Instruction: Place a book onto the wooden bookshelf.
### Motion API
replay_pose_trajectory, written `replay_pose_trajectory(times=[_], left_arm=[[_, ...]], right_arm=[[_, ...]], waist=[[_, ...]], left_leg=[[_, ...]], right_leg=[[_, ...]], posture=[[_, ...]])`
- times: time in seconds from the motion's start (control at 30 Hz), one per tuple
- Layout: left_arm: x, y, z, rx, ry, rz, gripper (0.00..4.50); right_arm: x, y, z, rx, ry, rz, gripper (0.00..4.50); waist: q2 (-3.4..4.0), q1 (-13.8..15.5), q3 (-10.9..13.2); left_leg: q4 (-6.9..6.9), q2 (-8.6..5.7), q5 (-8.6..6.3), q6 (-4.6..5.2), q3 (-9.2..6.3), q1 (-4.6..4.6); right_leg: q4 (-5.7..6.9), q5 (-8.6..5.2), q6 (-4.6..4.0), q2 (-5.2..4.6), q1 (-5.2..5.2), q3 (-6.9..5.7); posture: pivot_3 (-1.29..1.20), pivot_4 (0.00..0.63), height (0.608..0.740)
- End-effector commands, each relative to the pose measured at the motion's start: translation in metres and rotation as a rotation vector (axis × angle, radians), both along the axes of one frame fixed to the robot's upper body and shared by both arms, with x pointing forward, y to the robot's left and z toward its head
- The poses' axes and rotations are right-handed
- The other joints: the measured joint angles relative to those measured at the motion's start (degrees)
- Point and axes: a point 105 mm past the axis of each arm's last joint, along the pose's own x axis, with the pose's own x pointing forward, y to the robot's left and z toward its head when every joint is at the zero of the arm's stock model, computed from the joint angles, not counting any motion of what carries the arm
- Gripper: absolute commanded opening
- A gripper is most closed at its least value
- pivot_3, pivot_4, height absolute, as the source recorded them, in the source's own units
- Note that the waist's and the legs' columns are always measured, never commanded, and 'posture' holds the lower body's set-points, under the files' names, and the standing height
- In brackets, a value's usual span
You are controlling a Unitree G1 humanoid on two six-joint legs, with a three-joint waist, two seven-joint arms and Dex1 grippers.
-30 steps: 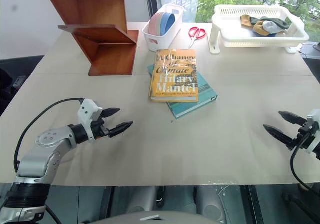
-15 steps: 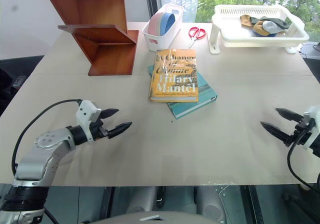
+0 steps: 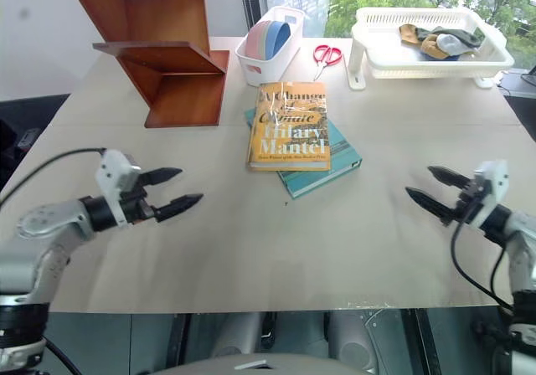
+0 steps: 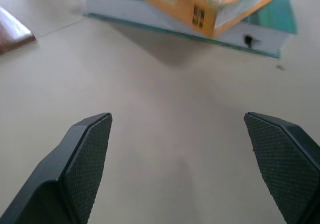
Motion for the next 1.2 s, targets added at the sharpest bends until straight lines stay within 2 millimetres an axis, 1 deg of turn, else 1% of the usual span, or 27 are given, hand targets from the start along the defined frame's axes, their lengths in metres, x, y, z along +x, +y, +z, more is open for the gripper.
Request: replay_pose_trajectory(times=[0.03, 0.1, 0.17, 0.23, 0.33, 0.43, 0.53, 0.63, 0.67, 0.7, 0.73, 0.8, 0.93, 1.07, 1.2], left_arm=[[-0.017, 0.004, 0.035, 0.016, -0.018, -0.102, 4.44], [-0.024, 0.008, 0.043, 0.037, 0.009, -0.139, 4.44], [-0.032, 0.012, 0.058, 0.05, 0.008, -0.167, 4.44], [-0.039, 0.016, 0.07, 0.07, -0.001, -0.181, 4.44], [-0.046, 0.024, 0.079, 0.111, -0.02, -0.162, 4.44], [-0.049, 0.034, 0.083, 0.15, -0.035, -0.113, 4.44], [-0.05, 0.045, 0.087, 0.158, -0.058, -0.053, 4.44], [-0.053, 0.045, 0.085, 0.153, -0.062, -0.05, 4.44], [-0.054, 0.044, 0.084, 0.152, -0.064, -0.052, 4.44], [-0.054, 0.043, 0.084, 0.152, -0.066, -0.052, 4.44], [-0.054, 0.043, 0.084, 0.153, -0.07, -0.048, 4.44], [-0.054, 0.043, 0.084, 0.155, -0.074, -0.043, 4.44], [-0.055, 0.044, 0.082, 0.157, -0.075, -0.031, 4.44], [-0.055, 0.046, 0.08, 0.159, -0.071, -0.026, 4.44], [-0.054, 0.046, 0.079, 0.153, -0.07, -0.028, 4.44]], right_arm=[[0.027, 0.029, 0.015, 0.054, -0.034, -0.002, 4.5], [0.04, 0.042, 0.018, 0.121, -0.012, -0.017, 4.5], [0.05, 0.06, 0.014, 0.125, 0.012, -0.002, 4.5], [0.059, 0.072, 0.011, 0.117, 0.021, 0.006, 4.5], [0.072, 0.08, 0.009, 0.108, 0.043, -0.006, 4.5], [0.083, 0.09, 0.003, 0.087, 0.082, -0.009, 4.5], [0.085, 0.11, -0.008, 0.055, 0.138, 0.046, 4.5], [0.08, 0.131, -0.022, 0.002, 0.163, 0.133, 4.5], [0.075, 0.137, -0.029, -0.039, 0.164, 0.184, 4.5], [0.068, 0.143, -0.035, -0.076, 0.162, 0.239, 4.5], [0.057, 0.15, -0.041, -0.094, 0.17, 0.334, 4.5], [0.039, 0.158, -0.047, -0.098, 0.188, 0.472, 4.5], [0.018, 0.159, -0.054, -0.12, 0.22, 0.627, 4.5], [0.003, 0.155, -0.056, -0.136, 0.247, 0.722, 4.5], [-0.006, 0.151, -0.053, -0.14, 0.249, 0.739, 4.5]], waist=[[0.02, -0.46, 0.02], [0.05, -0.71, 0.04], [0.02, -0.55, 0.05], [-0.12, -0.74, 0.12], [-0.1, -0.76, 0.14], [-0.08, -0.96, 0.15], [-0.09, -1.24, 0.14], [-0.13, -1.53, 0.12], [-0.14, -1.64, 0.11], [-0.18, -1.69, 0.09], [-0.26, -1.77, 0.04], [-0.38, -1.83, -0.04], [-0.47, -1.85, -0.09], [-0.56, -1.54, -0.16], [-0.57, -0.93, -0.17]], left_leg=[[-0.01, 0.0, 0.0, 0.0, 0.01, 0.0], [-0.08, -0.02, 0.0, -0.01, -0.01, -0.01], [-0.2, -0.13, 0.0, -0.01, -0.02, 0.0], [-0.33, -0.16, 0.01, -0.02, -0.06, -0.05], [-0.47, -0.18, 0.02, -0.02, -0.01, -0.08], [-0.58, -0.21, 0.02, -0.03, 0.1, -0.09], [-0.59, -0.16, 0.03, -0.03, 0.11, -0.08], [-0.59, -0.09, 0.04, -0.06, 0.18, -0.03], [-0.6, -0.08, 0.04, -0.06, 0.17, -0.02], [-0.6, -0.08, 0.04, -0.06, 0.18, -0.02], [-0.6, -0.08, 0.04, -0.06, 0.17, -0.02], [-0.6, -0.07, 0.04, -0.06, 0.17, -0.01], [-0.6, -0.05, 0.03, -0.06, 0.16, 0.01], [-0.61, -0.04, 0.03, -0.07, 0.11, 0.05], [-0.61, -0.05, 0.03, -0.07, 0.08, 0.04]], right_leg=[[0.0, 0.0, 0.0, 0.0, -0.01, 0.01], [-0.01, 0.0, 0.0, -0.01, -0.03, -0.02], [-0.03, -0.01, -0.01, -0.11, -0.04, -0.02], [-0.06, -0.02, -0.02, -0.12, -0.15, -0.07], [-0.12, -0.02, -0.02, -0.15, -0.26, -0.04], [-0.12, -0.02, -0.03, -0.16, -0.36, 0.05], [-0.08, -0.03, -0.03, -0.12, -0.39, 0.07], [-0.02, -0.02, -0.03, -0.05, -0.42, 0.15], [-0.02, -0.03, -0.03, -0.05, -0.42, 0.14], [-0.02, -0.03, -0.03, -0.05, -0.41, 0.14], [-0.02, -0.02, -0.03, -0.05, -0.41, 0.14], [-0.04, -0.02, -0.03, -0.05, -0.41, 0.13], [-0.03, -0.02, -0.03, -0.05, -0.37, 0.11], [-0.05, -0.03, -0.04, -0.07, -0.35, 0.05], [-0.08, -0.03, -0.05, -0.12, -0.35, 0.03]], posture=[[0.0, 0.15, 0.74], [0.0, 0.15, 0.74], [0.0, 0.15, 0.74], [0.0, 0.15, 0.74], [0.0, 0.15, 0.74], [0.0, 0.15, 0.74], [0.0, 0.15, 0.74], [0.0, 0.15, 0.74], [0.0, 0.15, 0.74], [0.0, 0.15, 0.74], [0.0, 0.15, 0.74], [0.0, 0.15, 0.74], [0.0, 0.15, 0.74], [0.0, 0.15, 0.74], [0.0, 0.15, 0.74]])
